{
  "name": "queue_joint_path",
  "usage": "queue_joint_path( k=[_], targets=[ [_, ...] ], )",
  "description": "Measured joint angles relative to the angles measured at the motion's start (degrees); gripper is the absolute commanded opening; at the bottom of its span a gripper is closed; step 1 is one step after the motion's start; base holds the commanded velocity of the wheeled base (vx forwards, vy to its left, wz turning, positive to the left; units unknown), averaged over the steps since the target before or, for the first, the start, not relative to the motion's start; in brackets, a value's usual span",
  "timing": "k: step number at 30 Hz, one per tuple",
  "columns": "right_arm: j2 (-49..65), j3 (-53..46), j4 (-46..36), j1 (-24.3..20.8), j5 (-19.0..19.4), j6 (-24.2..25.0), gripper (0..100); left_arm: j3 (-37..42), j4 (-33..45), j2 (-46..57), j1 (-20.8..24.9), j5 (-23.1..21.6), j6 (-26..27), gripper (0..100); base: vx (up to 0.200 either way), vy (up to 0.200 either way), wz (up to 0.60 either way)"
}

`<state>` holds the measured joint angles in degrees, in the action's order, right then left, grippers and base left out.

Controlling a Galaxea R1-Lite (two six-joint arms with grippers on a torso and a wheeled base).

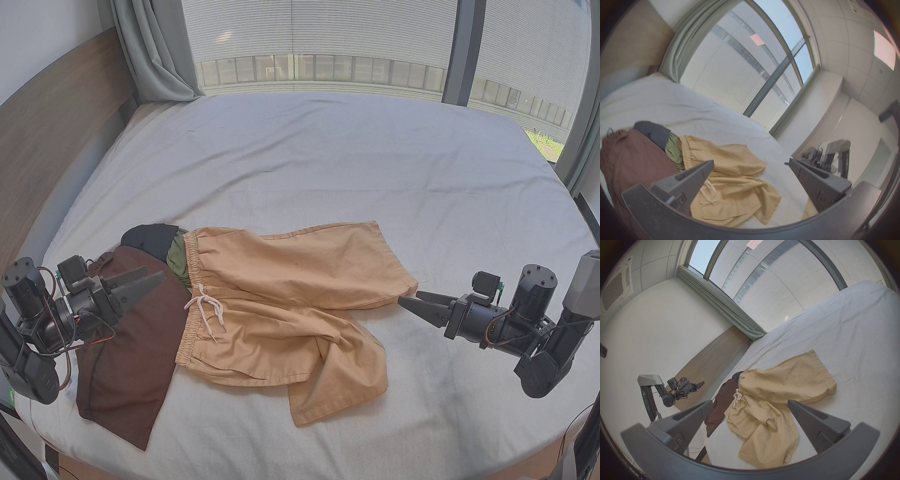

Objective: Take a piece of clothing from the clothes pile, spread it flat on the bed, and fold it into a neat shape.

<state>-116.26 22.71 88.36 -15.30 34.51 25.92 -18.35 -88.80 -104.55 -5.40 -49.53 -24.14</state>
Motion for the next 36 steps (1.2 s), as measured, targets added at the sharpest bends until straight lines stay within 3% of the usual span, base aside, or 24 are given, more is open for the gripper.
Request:
queue_joint_path(
  k=[7,14,21,36],
  targets=[
    [0.30,-0.96,-0.01,-0.57,-0.17,-0.09,100,3.85,0.00,0.28,-1.76,-7.05,15.36,100,0.000,0.000,0.00],
    [0.13,-4.06,-0.09,-0.90,-0.74,-0.04,100,5.90,0.06,-1.79,-2.65,-9.37,21.13,100,0.000,0.000,0.00],
    [-1.77,-6.21,-0.09,-1.71,-3.34,0.05,100,6.01,0.15,-3.50,-3.24,-9.36,21.98,100,0.000,0.000,0.00],
    [-9.68,-9.37,-0.01,-3.46,-3.61,0.00,100,5.25,0.06,-7.33,-3.39,-6.24,21.96,100,0.000,0.000,0.00]
  ],
)
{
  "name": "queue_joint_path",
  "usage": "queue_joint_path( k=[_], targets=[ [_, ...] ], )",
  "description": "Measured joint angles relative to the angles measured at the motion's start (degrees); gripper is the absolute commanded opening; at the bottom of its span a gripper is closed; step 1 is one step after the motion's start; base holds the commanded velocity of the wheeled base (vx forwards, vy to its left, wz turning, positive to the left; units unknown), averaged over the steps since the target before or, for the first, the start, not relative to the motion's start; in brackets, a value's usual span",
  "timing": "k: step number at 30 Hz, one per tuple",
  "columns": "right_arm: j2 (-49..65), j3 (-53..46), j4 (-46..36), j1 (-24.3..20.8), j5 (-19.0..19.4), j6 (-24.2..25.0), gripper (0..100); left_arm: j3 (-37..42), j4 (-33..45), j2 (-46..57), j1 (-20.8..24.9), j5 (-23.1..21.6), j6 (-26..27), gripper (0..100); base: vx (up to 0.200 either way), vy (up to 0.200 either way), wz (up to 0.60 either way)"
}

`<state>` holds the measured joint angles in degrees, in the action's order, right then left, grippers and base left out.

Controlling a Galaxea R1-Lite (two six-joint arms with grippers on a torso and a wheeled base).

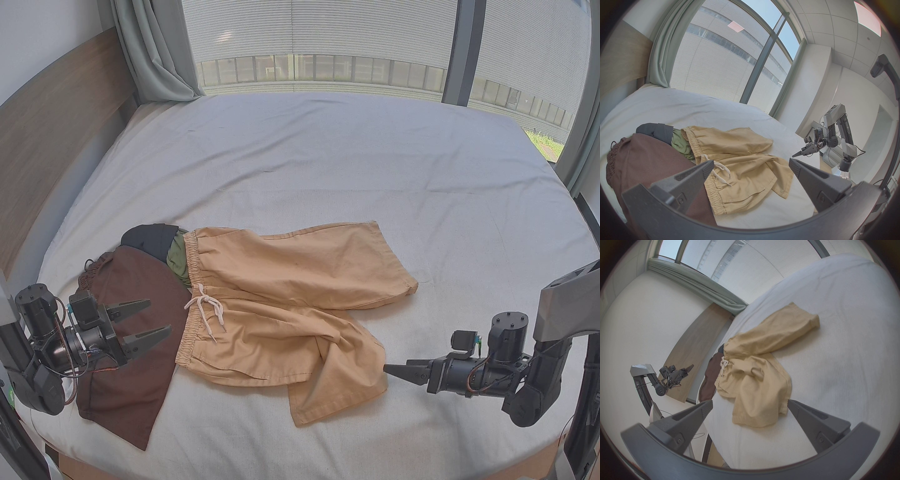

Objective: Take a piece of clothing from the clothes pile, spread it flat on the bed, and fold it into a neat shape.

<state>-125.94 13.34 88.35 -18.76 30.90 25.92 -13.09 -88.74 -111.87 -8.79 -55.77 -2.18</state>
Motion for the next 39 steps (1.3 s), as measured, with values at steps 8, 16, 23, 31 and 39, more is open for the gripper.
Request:
queue_joint_path(
  k=[8,16,23,31,39],
  targets=[
    [-5.21,0.33,0.04,-1.02,-0.01,0.00,100,-0.93,0.02,-1.08,0.28,1.88,-0.35,100,0.000,0.000,0.00],
    [-7.57,1.13,0.06,-2.86,0.00,0.24,100,-0.96,0.00,-1.28,0.45,1.90,-0.35,100,0.000,0.000,0.00],
    [-9.69,2.26,0.04,-3.97,0.05,0.46,100,-0.96,0.00,-1.27,0.44,1.90,-0.35,100,0.000,0.000,0.00],
    [-11.22,4.49,0.06,-5.96,0.00,4.71,100,-0.96,0.00,-1.17,0.22,1.83,-0.28,100,0.000,0.000,0.00],
    [-13.03,6.97,0.15,-7.28,0.00,6.24,100,-0.96,0.00,-1.17,0.06,1.83,-0.24,100,0.000,0.000,0.00]
  ],
)
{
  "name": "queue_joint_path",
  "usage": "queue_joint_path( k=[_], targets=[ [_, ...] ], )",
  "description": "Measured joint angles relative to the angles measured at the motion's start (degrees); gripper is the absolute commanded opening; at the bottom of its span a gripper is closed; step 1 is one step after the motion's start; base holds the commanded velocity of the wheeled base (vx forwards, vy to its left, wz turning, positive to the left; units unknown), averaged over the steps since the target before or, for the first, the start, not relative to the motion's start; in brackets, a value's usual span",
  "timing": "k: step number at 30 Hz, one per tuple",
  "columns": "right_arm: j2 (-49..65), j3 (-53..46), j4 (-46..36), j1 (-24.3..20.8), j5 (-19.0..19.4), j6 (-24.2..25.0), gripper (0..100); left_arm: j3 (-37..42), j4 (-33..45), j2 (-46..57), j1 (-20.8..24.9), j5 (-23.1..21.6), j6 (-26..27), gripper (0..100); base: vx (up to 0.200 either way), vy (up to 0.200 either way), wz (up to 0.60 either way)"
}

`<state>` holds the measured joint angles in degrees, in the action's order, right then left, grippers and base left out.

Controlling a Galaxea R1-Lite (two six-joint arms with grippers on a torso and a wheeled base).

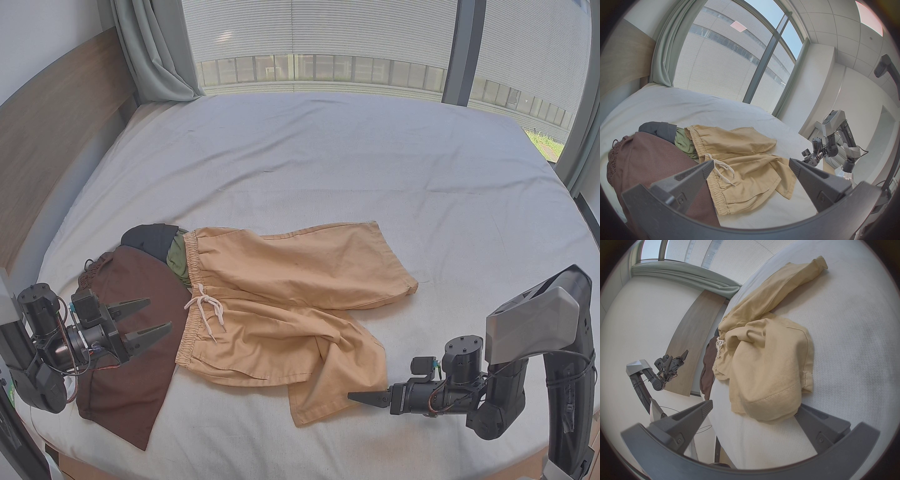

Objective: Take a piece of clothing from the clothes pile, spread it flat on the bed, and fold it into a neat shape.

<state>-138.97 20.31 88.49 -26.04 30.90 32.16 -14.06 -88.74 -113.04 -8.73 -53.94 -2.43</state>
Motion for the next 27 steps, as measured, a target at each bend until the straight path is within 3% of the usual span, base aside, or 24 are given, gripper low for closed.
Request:
queue_joint_path(
  k=[11,16,27],
  targets=[
    [0.41,1.68,0.05,0.60,-0.79,1.10,100,0.11,0.00,0.00,0.07,-0.09,0.27,100,0.000,0.000,0.00],
    [2.39,1.79,-0.02,2.39,-3.21,1.32,100,0.13,0.00,-0.05,0.38,-0.11,0.32,100,0.000,0.000,0.00],
    [8.57,1.18,-0.17,6.03,-3.40,1.39,100,0.20,0.00,-0.11,0.60,-0.11,0.43,100,0.000,0.000,0.00]
  ],
)
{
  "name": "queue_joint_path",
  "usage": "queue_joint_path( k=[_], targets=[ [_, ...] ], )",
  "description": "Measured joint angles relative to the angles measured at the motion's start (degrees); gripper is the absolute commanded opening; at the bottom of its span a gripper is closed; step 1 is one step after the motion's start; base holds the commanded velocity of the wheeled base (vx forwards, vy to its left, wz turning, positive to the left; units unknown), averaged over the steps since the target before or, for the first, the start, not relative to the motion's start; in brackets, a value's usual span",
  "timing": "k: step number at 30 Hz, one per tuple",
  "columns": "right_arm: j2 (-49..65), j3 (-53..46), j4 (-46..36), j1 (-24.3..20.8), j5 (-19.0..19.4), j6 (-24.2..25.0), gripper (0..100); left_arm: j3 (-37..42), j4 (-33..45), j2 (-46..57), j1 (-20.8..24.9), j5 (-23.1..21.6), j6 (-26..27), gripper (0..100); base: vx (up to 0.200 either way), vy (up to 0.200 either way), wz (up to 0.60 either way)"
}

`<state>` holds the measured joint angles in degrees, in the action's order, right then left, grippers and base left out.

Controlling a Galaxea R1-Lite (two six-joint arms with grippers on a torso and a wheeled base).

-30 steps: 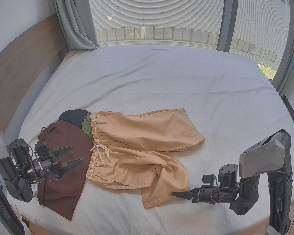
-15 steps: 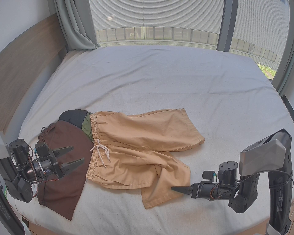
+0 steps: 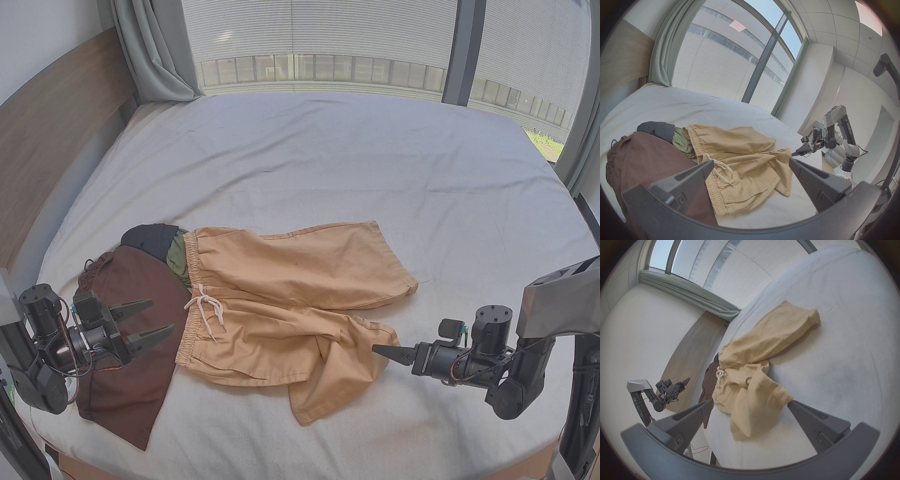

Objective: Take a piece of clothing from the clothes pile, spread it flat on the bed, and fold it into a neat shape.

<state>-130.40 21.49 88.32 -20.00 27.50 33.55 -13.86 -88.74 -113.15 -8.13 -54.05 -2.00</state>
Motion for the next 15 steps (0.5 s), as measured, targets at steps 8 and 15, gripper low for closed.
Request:
queue_joint_path(
  k=[8,15],
  targets=[
    [1.62,-2.07,0.09,0.88,0.49,-0.84,100,0.09,-0.02,-0.16,0.11,0.00,0.01,100,0.000,0.000,0.00],
    [1.49,-3.30,0.06,1.82,0.68,-4.02,100,0.13,-0.02,-0.18,0.23,0.02,0.06,100,0.000,0.000,0.00]
  ],
)
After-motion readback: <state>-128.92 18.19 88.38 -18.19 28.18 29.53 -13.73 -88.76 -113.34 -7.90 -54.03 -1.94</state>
